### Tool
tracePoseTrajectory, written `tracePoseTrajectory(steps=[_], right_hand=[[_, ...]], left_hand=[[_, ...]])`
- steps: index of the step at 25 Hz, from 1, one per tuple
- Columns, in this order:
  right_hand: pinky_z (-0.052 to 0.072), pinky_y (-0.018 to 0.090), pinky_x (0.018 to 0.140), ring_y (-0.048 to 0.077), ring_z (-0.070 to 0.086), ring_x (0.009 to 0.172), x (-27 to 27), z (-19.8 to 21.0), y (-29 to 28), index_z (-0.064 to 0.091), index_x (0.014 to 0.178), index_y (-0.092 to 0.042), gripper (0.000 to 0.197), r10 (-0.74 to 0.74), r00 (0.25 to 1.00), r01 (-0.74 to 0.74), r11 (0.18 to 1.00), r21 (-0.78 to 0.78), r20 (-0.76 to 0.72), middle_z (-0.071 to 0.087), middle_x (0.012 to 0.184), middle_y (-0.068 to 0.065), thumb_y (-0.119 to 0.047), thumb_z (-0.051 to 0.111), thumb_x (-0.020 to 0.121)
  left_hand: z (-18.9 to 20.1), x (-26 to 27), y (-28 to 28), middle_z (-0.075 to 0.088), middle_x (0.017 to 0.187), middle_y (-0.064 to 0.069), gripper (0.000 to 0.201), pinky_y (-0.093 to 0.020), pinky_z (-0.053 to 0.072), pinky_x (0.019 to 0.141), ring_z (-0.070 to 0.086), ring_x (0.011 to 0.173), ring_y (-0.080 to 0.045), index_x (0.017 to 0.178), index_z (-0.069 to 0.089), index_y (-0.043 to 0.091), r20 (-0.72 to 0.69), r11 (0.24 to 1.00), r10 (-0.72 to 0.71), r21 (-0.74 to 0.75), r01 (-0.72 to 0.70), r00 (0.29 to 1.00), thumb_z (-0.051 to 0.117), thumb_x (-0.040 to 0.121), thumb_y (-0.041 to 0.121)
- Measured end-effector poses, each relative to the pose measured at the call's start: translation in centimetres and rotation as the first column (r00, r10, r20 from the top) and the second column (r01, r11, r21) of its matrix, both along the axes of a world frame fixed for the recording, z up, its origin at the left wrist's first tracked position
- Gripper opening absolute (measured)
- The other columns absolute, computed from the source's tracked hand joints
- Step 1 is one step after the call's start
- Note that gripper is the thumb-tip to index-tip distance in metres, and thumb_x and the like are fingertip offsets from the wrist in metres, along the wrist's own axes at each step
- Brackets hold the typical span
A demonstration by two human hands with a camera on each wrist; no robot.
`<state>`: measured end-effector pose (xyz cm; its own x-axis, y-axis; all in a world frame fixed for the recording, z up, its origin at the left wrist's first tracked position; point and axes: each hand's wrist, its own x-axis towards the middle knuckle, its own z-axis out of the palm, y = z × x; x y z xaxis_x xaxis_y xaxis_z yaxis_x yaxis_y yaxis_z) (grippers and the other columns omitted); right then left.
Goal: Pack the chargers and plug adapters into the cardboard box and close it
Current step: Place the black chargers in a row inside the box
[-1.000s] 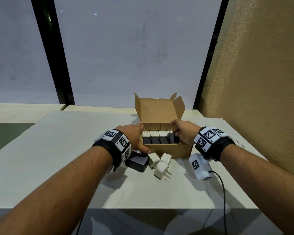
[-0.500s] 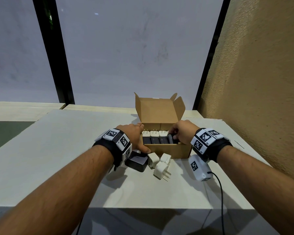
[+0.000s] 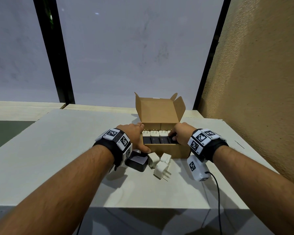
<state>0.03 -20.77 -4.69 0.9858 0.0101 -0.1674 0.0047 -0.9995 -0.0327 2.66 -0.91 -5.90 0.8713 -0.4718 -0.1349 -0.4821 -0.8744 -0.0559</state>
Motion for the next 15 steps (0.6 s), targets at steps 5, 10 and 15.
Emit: tracePoseTrajectory(steps=[5, 10, 15], right_hand=[[0.043, 0.033, 0.100, 0.027, 0.056, 0.119, -0.3, -0.1, -0.2, 0.061, 0.129, -0.015, 0.035, 0.052, 0.998, -0.053, 0.998, -0.034, -0.028, 0.063, 0.129, 0.008, -0.010, 0.051, 0.095], [0.047, 0.037, 0.096, 0.022, 0.054, 0.111, -4.0, 0.6, 1.7, 0.064, 0.122, -0.022, 0.032, 0.233, 0.965, -0.233, 0.972, -0.016, 0.122, 0.062, 0.120, 0.002, -0.015, 0.048, 0.096], [0.039, 0.038, 0.099, 0.018, 0.041, 0.125, -10.9, -1.3, 6.1, 0.048, 0.137, -0.029, 0.042, 0.591, 0.800, -0.582, 0.806, -0.109, 0.100, 0.048, 0.142, -0.006, -0.033, 0.047, 0.095]], left_hand=[[-0.1, 0.1, 0.1, 0.036, 0.153, 0.001, 0.108, -0.040, 0.047, 0.090, 0.052, 0.123, -0.025, 0.149, 0.025, 0.016, 0.000, 1.000, -0.006, -0.008, 0.006, 1.000, 0.065, 0.067, 0.073], [-0.3, 0.4, 0.2, 0.035, 0.153, 0.001, 0.108, -0.042, 0.047, 0.091, 0.051, 0.124, -0.025, 0.148, 0.027, 0.016, -0.009, 1.000, -0.015, -0.026, 0.015, 1.000, 0.066, 0.065, 0.074], [-0.5, 0.2, 0.1, 0.042, 0.147, -0.003, 0.104, -0.042, 0.049, 0.094, 0.053, 0.122, -0.026, 0.144, 0.034, 0.013, 0.034, 0.999, -0.017, -0.033, 0.019, 0.999, 0.068, 0.065, 0.072]])
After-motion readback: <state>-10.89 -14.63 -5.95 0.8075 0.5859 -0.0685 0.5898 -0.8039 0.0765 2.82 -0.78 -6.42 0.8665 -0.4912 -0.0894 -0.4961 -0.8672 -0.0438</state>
